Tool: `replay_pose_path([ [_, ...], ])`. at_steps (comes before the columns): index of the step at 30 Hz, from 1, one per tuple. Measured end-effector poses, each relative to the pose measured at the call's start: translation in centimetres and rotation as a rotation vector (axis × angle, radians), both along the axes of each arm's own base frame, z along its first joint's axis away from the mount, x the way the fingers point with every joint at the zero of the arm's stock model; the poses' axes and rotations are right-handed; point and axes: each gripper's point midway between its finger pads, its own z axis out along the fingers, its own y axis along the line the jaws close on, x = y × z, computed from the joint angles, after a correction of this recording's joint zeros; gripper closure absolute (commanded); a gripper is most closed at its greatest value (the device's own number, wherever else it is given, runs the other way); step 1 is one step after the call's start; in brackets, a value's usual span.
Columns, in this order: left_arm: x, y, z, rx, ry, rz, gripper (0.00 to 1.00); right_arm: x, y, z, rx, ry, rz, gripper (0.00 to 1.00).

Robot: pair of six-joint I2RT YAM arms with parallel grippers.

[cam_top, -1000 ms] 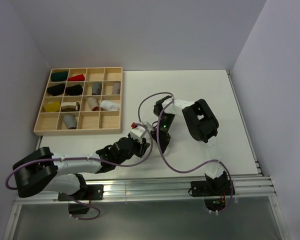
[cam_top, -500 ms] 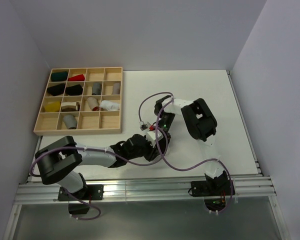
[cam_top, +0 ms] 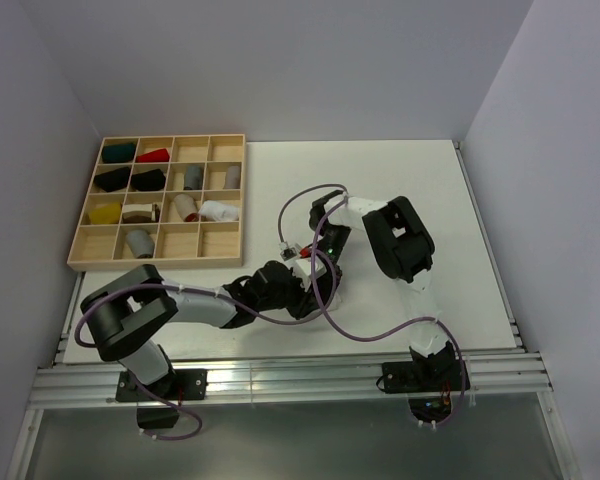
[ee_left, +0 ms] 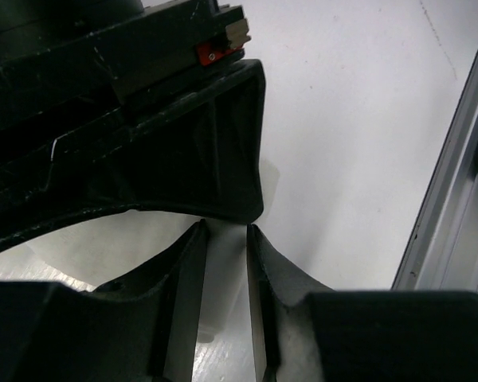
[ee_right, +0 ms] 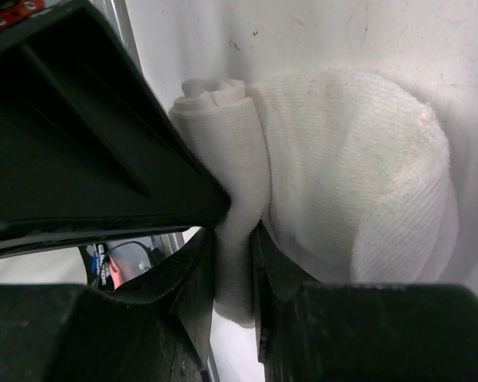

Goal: Roll the socks
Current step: Roll the sock at the center of the board.

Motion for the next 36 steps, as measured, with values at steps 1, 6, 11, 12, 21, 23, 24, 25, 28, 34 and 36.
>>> replay_pose_path([
  [1, 0.1, 0.0, -0.2, 0.004, 0.002, 0.001, 0.67, 0.0, 0.0, 0.0, -0.001, 0.000, -0.001, 0.78],
  [6, 0.2, 0.0, -0.5, 0.008, 0.004, 0.005, 0.66, 0.0, 0.0, 0.0, -0.004, 0.001, -0.004, 0.78],
  [11, 0.4, -0.2, -0.7, 0.014, 0.008, 0.004, 0.67, 0.1, -0.2, -0.1, -0.012, 0.000, -0.003, 0.78],
  [12, 0.5, -0.4, -0.9, 0.018, 0.011, 0.004, 0.69, 0.1, -0.3, -0.1, -0.015, -0.001, -0.003, 0.78],
  [21, 0.9, -0.8, -1.0, -0.003, 0.073, 0.005, 0.89, 0.5, -0.8, -0.2, -0.027, -0.006, -0.015, 0.73],
  [23, 1.0, -0.8, -1.1, -0.008, 0.088, 0.010, 0.93, 0.6, -0.8, -0.2, -0.027, -0.006, -0.018, 0.71],
  [24, 1.0, -0.8, -1.1, -0.010, 0.095, 0.012, 0.94, 0.6, -0.8, -0.2, -0.028, -0.007, -0.020, 0.71],
  [25, 1.0, -0.9, -1.1, -0.011, 0.100, 0.013, 0.96, 0.6, -0.8, -0.2, -0.028, -0.007, -0.022, 0.67],
  [28, 1.1, -1.2, -1.2, -0.018, 0.124, 0.017, 1.00, 0.9, -1.0, -0.2, -0.033, -0.017, -0.028, 0.59],
  [34, 1.6, -1.3, -1.6, -0.033, 0.176, 0.036, 1.00, 2.5, -1.0, 0.3, -0.005, -0.110, -0.069, 0.50],
  [36, 1.7, -1.3, -1.6, -0.041, 0.198, 0.037, 1.00, 3.3, -0.9, 0.7, 0.016, -0.145, -0.088, 0.50],
])
